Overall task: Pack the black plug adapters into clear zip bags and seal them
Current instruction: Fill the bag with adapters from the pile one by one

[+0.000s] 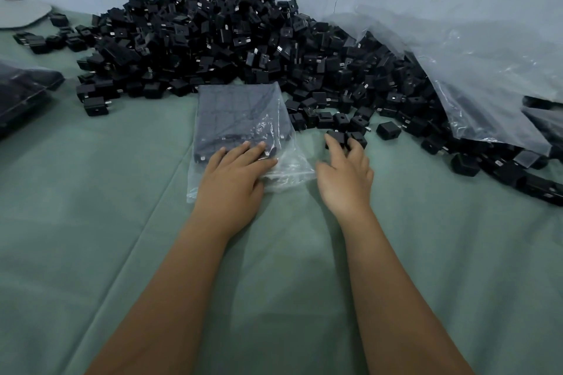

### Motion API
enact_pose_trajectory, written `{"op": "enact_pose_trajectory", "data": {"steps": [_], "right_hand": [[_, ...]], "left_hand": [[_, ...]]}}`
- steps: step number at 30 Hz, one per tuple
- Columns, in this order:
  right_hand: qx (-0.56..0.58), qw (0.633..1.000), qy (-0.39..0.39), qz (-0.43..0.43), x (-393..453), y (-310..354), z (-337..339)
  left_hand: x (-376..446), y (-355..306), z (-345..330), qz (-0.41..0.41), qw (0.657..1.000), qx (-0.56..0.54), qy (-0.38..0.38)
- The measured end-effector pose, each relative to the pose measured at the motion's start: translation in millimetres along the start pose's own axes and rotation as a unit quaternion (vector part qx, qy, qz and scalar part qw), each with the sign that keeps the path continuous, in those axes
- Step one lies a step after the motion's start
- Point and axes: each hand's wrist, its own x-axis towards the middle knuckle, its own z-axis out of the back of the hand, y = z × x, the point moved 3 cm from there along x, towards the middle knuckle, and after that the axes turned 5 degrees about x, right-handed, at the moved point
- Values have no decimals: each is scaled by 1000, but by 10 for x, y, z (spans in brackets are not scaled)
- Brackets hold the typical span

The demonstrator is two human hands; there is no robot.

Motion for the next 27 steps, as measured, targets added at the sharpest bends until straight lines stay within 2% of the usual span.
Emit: {"op": "enact_pose_trajectory", "data": {"steps": [5, 9, 13, 16, 21, 27], "right_hand": [[-85, 996, 10, 13, 5, 8, -51], [9, 996, -70, 52, -37, -12, 7], [67, 991, -76, 91, -82, 45, 13], [70, 985, -122, 101, -80, 55, 45], [-19, 996, -37, 81, -16, -9, -14], [13, 994, -96, 59, -22, -31, 12]], "left_hand": [[-6, 8, -3, -2, 1000, -9, -4], [1, 16, -11, -1, 1000, -10, -2], [0, 17, -12, -1, 1000, -13, -4], [2, 22, -14, 0, 1000, -14, -2], [4, 23, -11, -1, 1000, -18, -3], [3, 32, -19, 0, 1000, -22, -5]]}}
